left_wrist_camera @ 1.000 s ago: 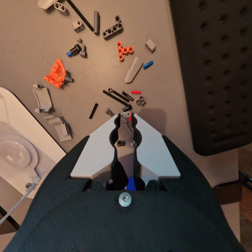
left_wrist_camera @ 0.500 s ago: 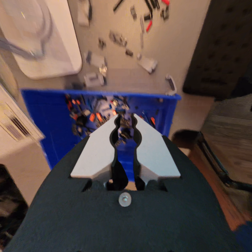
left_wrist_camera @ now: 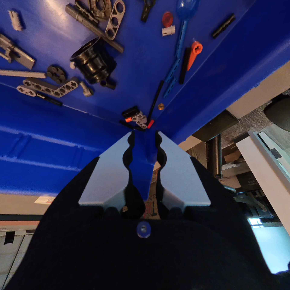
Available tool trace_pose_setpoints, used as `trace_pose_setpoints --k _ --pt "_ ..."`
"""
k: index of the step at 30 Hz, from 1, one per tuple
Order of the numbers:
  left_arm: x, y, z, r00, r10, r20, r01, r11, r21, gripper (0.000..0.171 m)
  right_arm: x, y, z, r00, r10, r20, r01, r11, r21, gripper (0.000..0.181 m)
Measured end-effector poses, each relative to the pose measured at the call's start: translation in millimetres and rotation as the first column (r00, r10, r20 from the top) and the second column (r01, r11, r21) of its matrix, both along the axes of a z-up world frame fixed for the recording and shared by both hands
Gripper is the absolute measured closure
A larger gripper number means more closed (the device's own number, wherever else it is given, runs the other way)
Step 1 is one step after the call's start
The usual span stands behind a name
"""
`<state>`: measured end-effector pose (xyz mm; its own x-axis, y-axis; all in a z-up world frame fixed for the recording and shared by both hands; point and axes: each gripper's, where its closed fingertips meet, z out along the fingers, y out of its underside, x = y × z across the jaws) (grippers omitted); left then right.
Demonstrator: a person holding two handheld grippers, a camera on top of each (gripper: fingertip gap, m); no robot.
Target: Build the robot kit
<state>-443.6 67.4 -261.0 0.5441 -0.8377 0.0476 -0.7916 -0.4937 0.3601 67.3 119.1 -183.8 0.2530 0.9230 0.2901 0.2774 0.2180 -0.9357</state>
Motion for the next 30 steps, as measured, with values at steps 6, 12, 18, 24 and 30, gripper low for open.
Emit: trace_pose_setpoints --k 6,12,18,24,30 --pt "-10 -2 -19 0.996 0.021 -0.087 -0.026 0.998 -0.064 0.152 1 -3 3 1.000 0.007 -0.009 -0.006 1.000 0.008 0.164" --pt "-8 -7 -25 0.997 0.037 -0.073 -0.045 0.993 -0.107 0.158 1 -2 1 1.000 0.006 -0.008 -0.006 1.000 0.001 0.164" --pt "-4 -11 -25 0.999 0.038 -0.027 -0.042 0.990 -0.132 0.169 2 -3 3 1.000 0.009 -0.013 -0.009 1.000 0.002 0.164" --pt "18 22 -22 0.996 0.025 0.082 -0.027 1.000 0.016 0.171 2 -3 3 1.000 0.009 -0.016 -0.009 1.000 0.003 0.164" --pt "11 14 -8 0.996 0.059 0.069 -0.058 0.998 -0.013 0.157 2 -3 2 1.000 0.009 -0.014 -0.009 1.000 -0.003 0.164"
